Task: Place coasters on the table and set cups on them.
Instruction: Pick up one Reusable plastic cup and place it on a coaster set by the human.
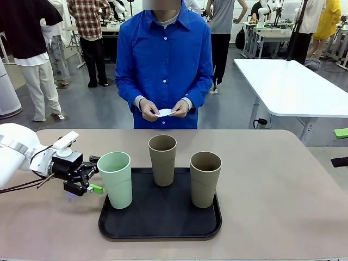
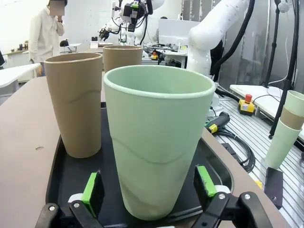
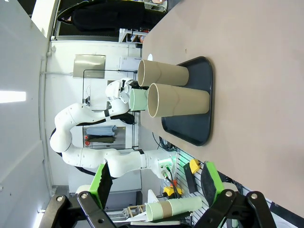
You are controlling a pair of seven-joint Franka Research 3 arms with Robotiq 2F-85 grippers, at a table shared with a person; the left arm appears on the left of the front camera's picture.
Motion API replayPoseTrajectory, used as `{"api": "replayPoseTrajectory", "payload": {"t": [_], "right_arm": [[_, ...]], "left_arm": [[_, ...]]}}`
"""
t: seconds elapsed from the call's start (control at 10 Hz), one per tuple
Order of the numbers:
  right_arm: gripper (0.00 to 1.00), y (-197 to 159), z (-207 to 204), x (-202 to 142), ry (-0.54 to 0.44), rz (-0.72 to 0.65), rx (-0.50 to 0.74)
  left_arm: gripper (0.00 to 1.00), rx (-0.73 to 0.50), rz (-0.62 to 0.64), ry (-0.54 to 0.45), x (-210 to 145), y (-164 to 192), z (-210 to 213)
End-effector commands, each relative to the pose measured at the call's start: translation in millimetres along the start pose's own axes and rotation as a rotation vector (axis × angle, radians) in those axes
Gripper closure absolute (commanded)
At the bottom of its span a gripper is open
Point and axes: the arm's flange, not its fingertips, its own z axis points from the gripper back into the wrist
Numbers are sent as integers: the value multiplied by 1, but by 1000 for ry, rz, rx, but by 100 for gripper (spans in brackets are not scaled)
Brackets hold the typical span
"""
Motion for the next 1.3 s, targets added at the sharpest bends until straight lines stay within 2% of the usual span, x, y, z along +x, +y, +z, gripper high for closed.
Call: {"api": "replayPoseTrajectory", "payload": {"t": [0.0,0.5,0.6,1.2], "right_arm": [[0,0,0,2,-5,12,19],[0,0,0,2,-5,12,19],[0,0,0,2,-5,12,19],[0,0,0,2,-5,12,19]], "left_arm": [[0,-9,-41,29,-3,6,-10],[0,-60,-44,75,-5,14,-34],[0,-106,-71,49,0,11,-43],[0,-160,-108,18,5,8,-56]]}}
